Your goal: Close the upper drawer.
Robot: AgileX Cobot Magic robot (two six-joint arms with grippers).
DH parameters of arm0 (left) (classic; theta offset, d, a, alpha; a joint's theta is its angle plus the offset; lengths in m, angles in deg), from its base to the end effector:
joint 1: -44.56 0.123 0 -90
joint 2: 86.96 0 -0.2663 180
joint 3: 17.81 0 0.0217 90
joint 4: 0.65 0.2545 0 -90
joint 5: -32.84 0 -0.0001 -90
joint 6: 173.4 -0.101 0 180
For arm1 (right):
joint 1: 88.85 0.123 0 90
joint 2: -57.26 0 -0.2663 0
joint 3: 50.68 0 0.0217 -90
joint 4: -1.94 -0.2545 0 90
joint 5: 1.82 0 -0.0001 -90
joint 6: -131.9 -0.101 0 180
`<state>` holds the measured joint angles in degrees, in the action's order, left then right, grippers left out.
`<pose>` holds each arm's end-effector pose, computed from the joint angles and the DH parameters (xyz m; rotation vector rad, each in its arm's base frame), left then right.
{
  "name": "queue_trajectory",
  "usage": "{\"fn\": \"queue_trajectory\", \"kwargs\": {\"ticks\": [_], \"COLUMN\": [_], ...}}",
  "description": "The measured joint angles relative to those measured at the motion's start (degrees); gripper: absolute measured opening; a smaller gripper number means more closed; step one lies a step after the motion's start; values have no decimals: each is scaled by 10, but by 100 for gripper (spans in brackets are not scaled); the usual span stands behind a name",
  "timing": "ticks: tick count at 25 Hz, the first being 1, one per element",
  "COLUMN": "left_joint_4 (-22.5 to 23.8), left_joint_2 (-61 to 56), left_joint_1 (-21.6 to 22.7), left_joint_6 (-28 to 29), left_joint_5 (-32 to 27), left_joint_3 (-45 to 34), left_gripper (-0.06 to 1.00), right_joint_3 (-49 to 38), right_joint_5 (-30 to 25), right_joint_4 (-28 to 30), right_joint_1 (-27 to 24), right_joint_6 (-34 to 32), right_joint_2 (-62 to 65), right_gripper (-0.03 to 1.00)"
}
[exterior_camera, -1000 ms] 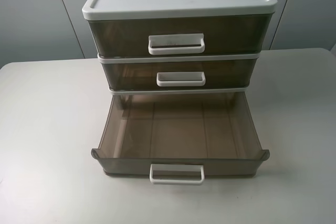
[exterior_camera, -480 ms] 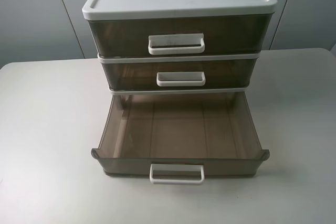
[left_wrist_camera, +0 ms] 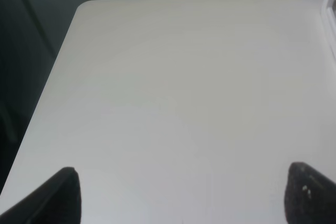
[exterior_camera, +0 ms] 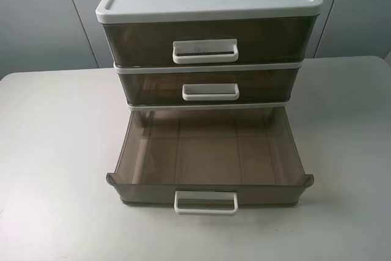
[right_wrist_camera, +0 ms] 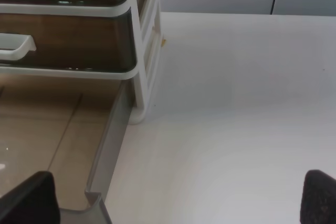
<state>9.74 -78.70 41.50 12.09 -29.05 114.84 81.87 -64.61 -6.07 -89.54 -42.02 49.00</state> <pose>0.0238 0.0148 0.2774 -0.0551 2.0388 0.1237 0.0229 0.0122 0.2750 -0.1073 2.0586 0.0949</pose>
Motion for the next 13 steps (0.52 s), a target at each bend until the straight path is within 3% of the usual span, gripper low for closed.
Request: {"fn": "queue_trajectory", "kwargs": {"ticks": [13], "left_joint_4": [0], "left_joint_2": [0], "left_joint_1": [0], "left_joint_6": [0], "left_joint_5": [0], "left_joint_3": [0], "left_gripper": [74], "right_joint_3": [0], "right_joint_5": [0], "right_joint_4": [0], "right_joint_1": [0], "right_joint_6": [3], "right_joint_2": [0], "right_gripper": [70]}}
